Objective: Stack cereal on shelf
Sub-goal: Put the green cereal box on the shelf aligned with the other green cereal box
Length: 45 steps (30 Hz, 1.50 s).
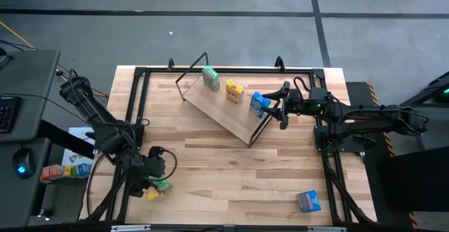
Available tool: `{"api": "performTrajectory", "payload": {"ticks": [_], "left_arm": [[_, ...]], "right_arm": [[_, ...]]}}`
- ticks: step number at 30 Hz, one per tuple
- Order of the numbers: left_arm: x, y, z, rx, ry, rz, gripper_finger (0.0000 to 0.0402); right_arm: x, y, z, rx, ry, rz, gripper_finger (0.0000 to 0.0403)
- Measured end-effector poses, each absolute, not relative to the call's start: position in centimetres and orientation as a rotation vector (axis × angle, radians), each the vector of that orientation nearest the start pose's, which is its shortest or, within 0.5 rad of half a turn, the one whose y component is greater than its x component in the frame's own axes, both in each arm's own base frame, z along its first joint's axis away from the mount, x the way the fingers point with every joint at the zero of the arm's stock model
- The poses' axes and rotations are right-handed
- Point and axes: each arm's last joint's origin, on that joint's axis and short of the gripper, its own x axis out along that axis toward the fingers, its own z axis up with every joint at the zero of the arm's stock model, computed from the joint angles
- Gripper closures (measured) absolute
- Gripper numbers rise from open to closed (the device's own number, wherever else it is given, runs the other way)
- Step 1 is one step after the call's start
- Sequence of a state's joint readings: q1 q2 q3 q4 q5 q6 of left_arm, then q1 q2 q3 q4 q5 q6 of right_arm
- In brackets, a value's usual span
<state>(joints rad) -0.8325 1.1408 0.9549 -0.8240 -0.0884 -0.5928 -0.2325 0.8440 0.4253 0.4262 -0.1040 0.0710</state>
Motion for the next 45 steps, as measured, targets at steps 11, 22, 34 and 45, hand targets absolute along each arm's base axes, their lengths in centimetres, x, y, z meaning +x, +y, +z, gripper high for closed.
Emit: {"api": "performTrajectory", "payload": {"ticks": [11,22,34,45], "left_arm": [[12.2,-17.0,27.3,0.050,1.016,-0.307,0.0174],[12.1,-17.1,24.9,0.091,0.987,-0.301,0.0174],[12.0,-17.1,23.5,0.075,1.015,-0.313,0.0174],[12.0,-17.3,23.3,0.044,1.029,-0.352,0.0174]], "right_arm": [[18.5,-4.2,25.4,0.094,0.018,-0.180,0.0162],[18.5,-4.2,25.3,0.100,0.018,-0.180,0.0162],[18.5,-4.2,25.3,0.101,0.025,-0.179,0.0162],[18.5,-4.3,25.2,0.102,0.029,-0.197,0.0162]]}}
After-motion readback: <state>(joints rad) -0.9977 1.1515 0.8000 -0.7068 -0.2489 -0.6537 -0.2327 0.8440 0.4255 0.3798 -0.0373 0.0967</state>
